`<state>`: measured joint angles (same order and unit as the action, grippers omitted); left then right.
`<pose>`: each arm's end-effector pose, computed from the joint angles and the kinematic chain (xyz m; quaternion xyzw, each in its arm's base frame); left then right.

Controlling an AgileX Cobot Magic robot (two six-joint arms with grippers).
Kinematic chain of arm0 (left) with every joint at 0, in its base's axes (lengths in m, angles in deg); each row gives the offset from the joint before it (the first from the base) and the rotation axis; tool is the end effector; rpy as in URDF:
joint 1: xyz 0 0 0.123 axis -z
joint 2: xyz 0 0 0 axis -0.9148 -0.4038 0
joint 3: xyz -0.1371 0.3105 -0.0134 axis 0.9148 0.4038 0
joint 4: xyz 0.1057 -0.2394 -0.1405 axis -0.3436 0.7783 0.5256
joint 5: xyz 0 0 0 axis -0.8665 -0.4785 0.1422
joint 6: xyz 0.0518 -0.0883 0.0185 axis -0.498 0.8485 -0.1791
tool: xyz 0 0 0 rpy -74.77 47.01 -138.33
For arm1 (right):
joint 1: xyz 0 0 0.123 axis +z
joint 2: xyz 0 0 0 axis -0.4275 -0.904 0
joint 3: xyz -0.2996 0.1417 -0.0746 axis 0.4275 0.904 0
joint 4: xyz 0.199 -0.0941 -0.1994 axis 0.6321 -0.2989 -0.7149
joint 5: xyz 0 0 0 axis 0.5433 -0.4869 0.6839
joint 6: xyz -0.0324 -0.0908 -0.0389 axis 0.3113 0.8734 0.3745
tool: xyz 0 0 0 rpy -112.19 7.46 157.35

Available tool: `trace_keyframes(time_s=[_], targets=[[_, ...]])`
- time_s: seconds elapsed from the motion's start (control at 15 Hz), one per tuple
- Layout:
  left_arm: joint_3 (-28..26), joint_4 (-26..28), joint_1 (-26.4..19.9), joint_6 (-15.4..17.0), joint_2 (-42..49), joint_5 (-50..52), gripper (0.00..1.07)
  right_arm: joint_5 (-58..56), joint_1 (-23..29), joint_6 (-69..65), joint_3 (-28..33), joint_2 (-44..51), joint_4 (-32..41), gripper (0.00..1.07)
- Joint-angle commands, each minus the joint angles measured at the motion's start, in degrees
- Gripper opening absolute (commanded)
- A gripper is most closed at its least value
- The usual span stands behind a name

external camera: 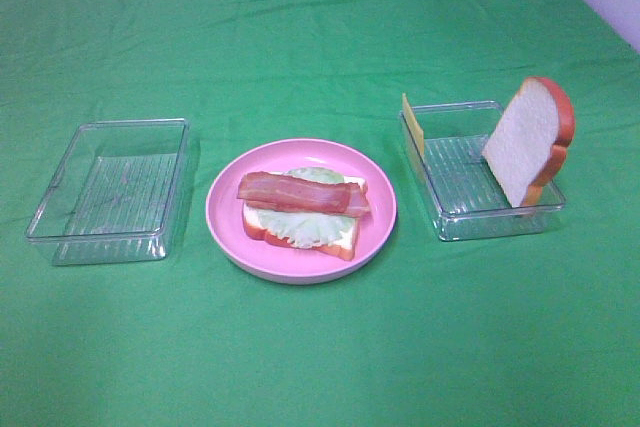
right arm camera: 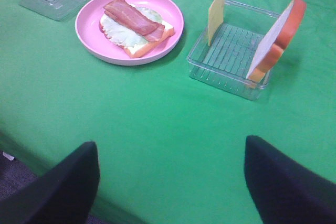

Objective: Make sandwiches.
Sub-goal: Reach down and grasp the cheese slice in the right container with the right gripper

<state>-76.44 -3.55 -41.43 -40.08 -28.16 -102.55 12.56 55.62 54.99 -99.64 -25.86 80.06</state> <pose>0.0402 -0.0291 0.3020 0.2406 0.8854 -0.1147 0.3809 0.0090 0.0089 0.3043 -0.2581 0.8261 0.1294 0.4839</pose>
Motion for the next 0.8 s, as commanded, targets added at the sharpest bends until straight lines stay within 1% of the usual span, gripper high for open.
trace_keyframes(time_s=[0.07, 0.27, 0.4, 0.47, 0.53, 0.67, 0.8], targets=[[1.66, -0.11, 0.29, -0.06, 8.08, 0.63, 0.81, 6.99, 0.00, -2.64, -0.80, -5.50, -0.46, 0.72], [2.29, -0.23, 0.29, 0.92, 16.04, 0.00, 0.81, 16.79, 0.00, -12.32, -0.80, -15.41, -0.46, 0.72], [2.29, -1.26, 0.29, 2.06, 20.91, 0.00, 0.81, 21.08, 0.00, -14.61, -2.29, -24.47, -0.46, 0.68], [2.29, -2.46, 0.29, 3.21, 21.08, 0.00, 0.81, 21.26, 0.00, -14.61, -4.70, -29.62, -0.46, 0.65], [2.35, -2.75, 0.29, 3.55, 20.86, 0.06, 0.81, 20.97, 0.00, -14.55, -9.11, -36.73, -0.63, 0.65], [2.35, -2.75, 0.29, 3.55, 20.91, 0.06, 0.81, 19.02, 0.00, -14.61, -16.39, -46.64, -1.09, 0.65], [2.35, -2.75, 0.29, 3.55, 20.91, 0.06, 0.81, 13.98, 0.00, -14.78, -24.69, -56.26, -1.32, 0.65]])
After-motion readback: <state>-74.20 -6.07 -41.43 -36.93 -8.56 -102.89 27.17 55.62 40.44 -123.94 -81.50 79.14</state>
